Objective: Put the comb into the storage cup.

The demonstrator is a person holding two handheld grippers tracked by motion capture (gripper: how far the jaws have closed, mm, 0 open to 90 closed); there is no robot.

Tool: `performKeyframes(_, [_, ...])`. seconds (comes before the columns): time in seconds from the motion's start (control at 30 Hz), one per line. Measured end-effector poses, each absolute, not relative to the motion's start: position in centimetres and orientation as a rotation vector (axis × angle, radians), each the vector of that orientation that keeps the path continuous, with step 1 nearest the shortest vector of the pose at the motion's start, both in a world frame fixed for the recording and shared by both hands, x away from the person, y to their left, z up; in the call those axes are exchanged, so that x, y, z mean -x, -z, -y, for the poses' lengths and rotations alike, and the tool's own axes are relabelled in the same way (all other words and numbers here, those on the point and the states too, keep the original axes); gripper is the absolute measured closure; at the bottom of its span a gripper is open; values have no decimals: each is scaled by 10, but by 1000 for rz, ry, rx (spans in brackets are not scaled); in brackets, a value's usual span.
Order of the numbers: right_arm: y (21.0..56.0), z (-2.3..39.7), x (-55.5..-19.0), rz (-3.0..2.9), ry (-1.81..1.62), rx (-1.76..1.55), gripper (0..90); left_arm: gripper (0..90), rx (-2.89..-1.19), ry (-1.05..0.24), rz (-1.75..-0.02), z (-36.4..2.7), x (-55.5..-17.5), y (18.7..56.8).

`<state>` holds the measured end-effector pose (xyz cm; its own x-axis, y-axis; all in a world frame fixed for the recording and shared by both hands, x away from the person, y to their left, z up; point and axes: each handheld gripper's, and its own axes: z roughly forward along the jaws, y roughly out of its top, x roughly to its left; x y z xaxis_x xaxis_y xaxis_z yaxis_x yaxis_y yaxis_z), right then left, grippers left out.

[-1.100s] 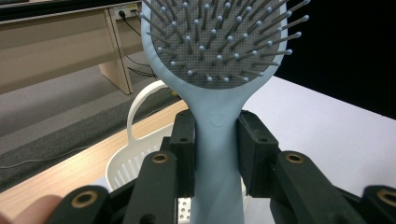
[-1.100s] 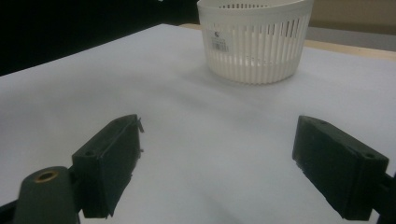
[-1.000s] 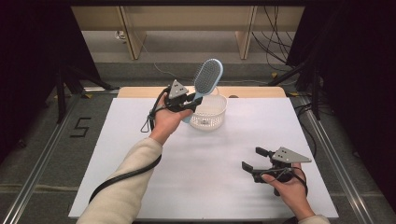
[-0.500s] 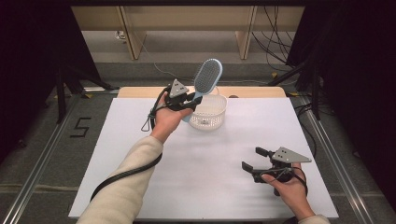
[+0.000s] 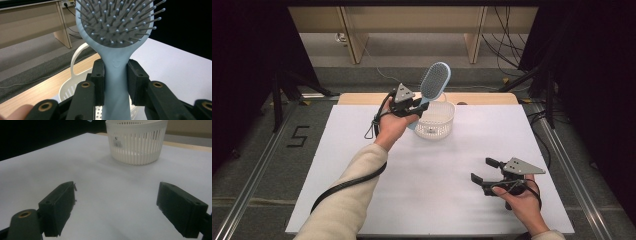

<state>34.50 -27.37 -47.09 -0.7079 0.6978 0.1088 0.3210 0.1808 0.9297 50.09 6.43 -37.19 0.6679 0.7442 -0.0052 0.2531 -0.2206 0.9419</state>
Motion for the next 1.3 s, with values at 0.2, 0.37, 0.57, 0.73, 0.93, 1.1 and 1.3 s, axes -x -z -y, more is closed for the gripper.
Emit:
performKeyframes(0.2, [471, 274, -345, -2121, -1540, -969, 161, 696, -1777, -555, -796, -63, -502, 370])
performKeyframes(0.37, [471, 274, -345, -2124, -1539, -967, 160, 696, -1779, -559, -790, -62, -504, 368])
performKeyframes(0.57, [471, 274, -345, -2124, -1540, -966, 160, 696, -1781, -561, -799, -62, -507, 369])
performKeyframes(0.73, [471, 274, -345, -2123, -1540, -967, 161, 696, -1779, -562, -809, -62, -509, 370])
performKeyframes(0.93, [471, 274, -345, -2123, -1539, -963, 161, 696, -1780, -561, -814, -62, -511, 370])
performKeyframes(1.1, [471, 274, -345, -2124, -1540, -967, 161, 696, -1773, -554, -820, -61, -512, 371])
performKeyframes(1.3, [471, 274, -345, -2125, -1540, -966, 161, 696, -1779, -563, -812, -59, -514, 369])
